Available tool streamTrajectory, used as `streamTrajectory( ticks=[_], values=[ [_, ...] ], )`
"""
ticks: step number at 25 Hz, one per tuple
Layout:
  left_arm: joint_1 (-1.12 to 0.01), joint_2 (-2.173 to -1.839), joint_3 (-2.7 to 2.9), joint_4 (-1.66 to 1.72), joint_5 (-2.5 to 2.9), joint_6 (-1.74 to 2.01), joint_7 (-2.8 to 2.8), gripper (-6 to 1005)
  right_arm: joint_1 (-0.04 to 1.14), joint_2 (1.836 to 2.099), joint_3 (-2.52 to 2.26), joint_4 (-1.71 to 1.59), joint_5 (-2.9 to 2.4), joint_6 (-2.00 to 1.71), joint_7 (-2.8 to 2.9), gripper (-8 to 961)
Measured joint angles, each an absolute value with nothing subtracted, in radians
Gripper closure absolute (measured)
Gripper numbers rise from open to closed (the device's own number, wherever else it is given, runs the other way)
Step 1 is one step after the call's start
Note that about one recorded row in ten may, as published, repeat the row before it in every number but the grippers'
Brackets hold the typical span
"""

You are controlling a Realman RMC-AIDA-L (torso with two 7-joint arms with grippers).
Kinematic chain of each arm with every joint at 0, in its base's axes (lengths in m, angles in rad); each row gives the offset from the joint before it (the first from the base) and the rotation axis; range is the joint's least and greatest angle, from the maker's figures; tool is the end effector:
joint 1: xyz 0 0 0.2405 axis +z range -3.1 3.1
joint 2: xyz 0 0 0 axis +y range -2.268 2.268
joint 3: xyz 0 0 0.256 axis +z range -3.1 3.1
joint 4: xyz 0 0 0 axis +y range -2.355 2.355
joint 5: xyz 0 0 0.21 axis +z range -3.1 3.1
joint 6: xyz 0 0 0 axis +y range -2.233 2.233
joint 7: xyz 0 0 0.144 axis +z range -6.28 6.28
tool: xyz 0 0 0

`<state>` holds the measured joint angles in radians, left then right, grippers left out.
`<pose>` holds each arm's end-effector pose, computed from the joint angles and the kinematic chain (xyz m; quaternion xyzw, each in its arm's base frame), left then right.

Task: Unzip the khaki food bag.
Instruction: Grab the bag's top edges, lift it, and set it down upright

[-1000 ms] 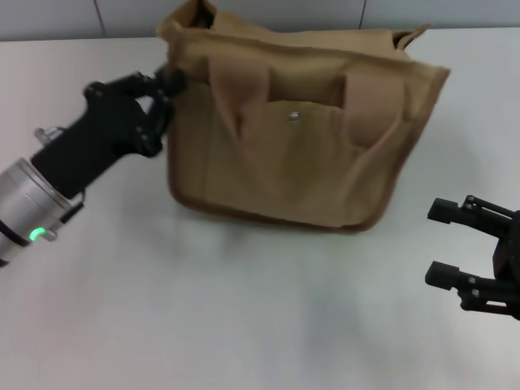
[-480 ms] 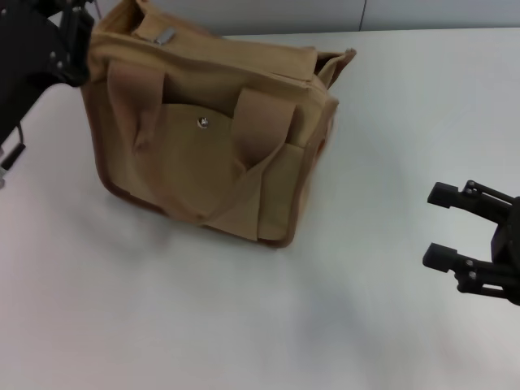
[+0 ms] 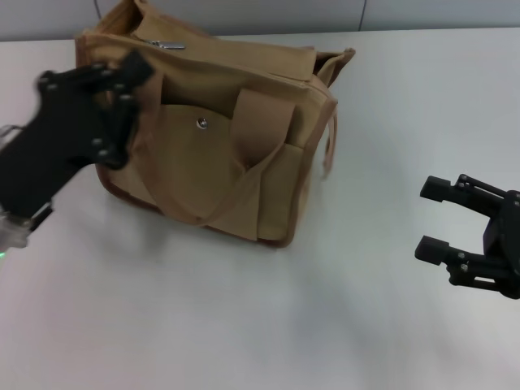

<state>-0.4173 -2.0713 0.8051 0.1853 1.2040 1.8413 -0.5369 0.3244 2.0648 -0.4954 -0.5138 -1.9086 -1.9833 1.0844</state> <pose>-0.2568 0.2755 0.0082 -0.7858 -0.0182 -0.5141 0.3433 0.2897 0.2314 0.0224 -0.8866 0.1615 0.4187 0.1117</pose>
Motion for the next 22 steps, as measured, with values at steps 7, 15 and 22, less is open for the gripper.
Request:
streamTrajectory(
  ticks=[7, 15, 22],
  values=[
    [-0.340, -2.059, 0.773, 0.271, 1.197, 1.692, -0.669, 887, 0.322, 2.065, -0.495, -0.514, -1.908, -1.984, 1.084, 151],
    [-0.325, -2.069, 0.781, 0.286, 1.202, 1.487, -0.664, 662, 0.337, 2.065, -0.495, -0.514, -1.908, -1.991, 1.087, 153],
    [-0.324, -2.072, 0.773, 0.285, 1.196, 1.487, -0.658, 429, 0.337, 2.065, -0.495, -0.514, -1.908, -1.992, 1.089, 155]
  ],
)
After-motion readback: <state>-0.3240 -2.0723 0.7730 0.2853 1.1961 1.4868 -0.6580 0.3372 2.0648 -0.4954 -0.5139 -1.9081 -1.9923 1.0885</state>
